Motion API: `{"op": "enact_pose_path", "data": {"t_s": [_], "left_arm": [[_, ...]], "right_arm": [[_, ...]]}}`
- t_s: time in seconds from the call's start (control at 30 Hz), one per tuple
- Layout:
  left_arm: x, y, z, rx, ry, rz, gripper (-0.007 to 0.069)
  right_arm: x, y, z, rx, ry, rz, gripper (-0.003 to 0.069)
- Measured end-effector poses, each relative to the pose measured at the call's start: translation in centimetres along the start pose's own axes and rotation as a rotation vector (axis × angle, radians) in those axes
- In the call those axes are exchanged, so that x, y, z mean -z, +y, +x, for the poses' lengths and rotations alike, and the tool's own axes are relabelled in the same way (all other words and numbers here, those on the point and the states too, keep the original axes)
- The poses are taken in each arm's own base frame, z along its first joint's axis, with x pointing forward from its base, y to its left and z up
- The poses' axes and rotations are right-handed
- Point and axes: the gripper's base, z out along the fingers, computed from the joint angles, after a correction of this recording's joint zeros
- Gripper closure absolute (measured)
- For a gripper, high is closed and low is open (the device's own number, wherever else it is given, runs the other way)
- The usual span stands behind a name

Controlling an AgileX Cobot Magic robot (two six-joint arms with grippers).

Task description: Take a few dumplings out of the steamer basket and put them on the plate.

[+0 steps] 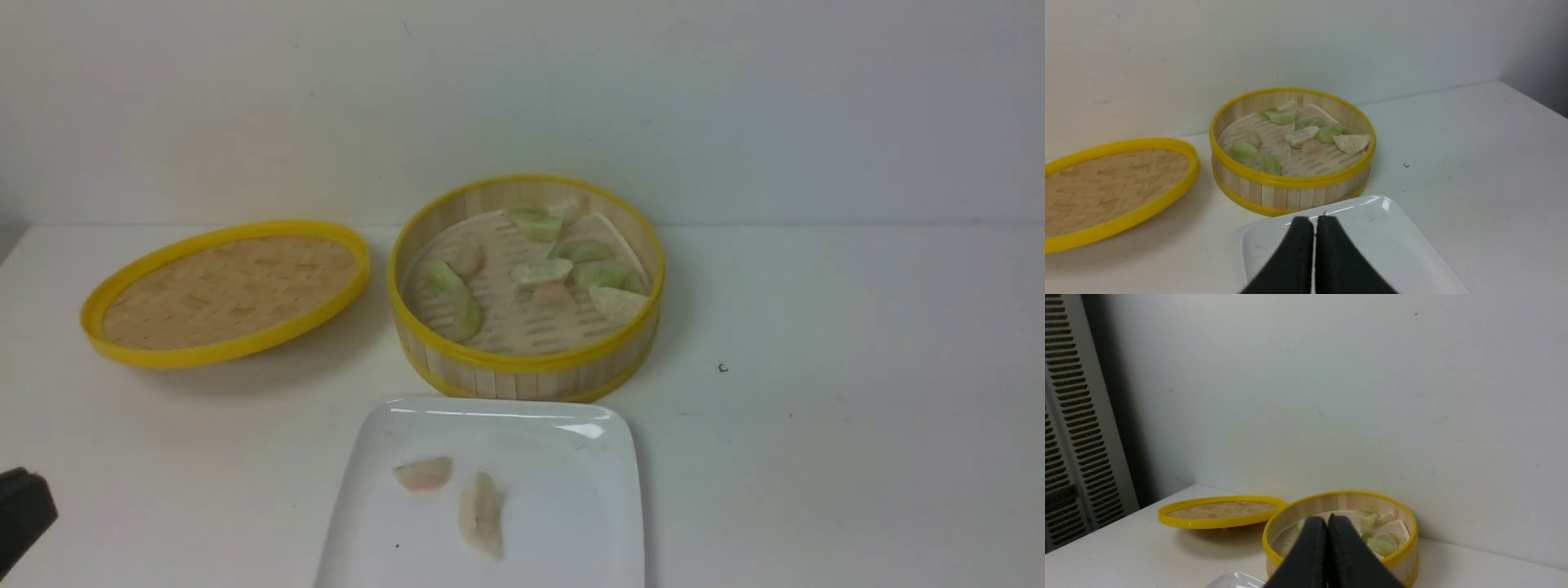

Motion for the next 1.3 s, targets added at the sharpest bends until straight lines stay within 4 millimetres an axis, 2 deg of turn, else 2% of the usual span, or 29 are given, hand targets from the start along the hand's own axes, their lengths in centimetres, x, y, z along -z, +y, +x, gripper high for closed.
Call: {"op": "enact_pose_path", "data": {"t_s": [0.17,0.4,0.53,0.6,0.77,0.9,1.3], "left_arm": [[0.1,0.1,1.3,0.001,0.008,0.002,0.0631],[0.0,0.2,1.6,-0.027,0.017,-0.003,0.0631],[-0.7,0.7,2.2,-0.078,-0.054,-0.055,0.0631],[-1.5,1.3,3.7,-0.092,-0.074,-0.118,0.0631],[-3.5,3.5,10.0,-0.078,-0.047,-0.319,0.0631],[-4.0,4.2,12.9,-0.058,0.034,-0.387,0.0631],[-4.0,4.3,13.4,-0.06,0.078,-0.4,0.0631]], "right_arm": [[0.0,0.0,0.0,0.0,0.0,0.0,0.0672],[0.0,0.0,0.0,0.0,0.0,0.0,0.0672],[0.0,0.0,0.0,0.001,0.0,0.001,0.0672],[0.0,0.0,0.0,0.001,0.001,0.001,0.0672],[0.0,0.0,0.0,0.002,0.003,0.002,0.0672],[0.0,0.0,0.0,0.002,0.003,0.002,0.0672],[0.0,0.0,0.0,0.002,0.003,0.002,0.0672]]}}
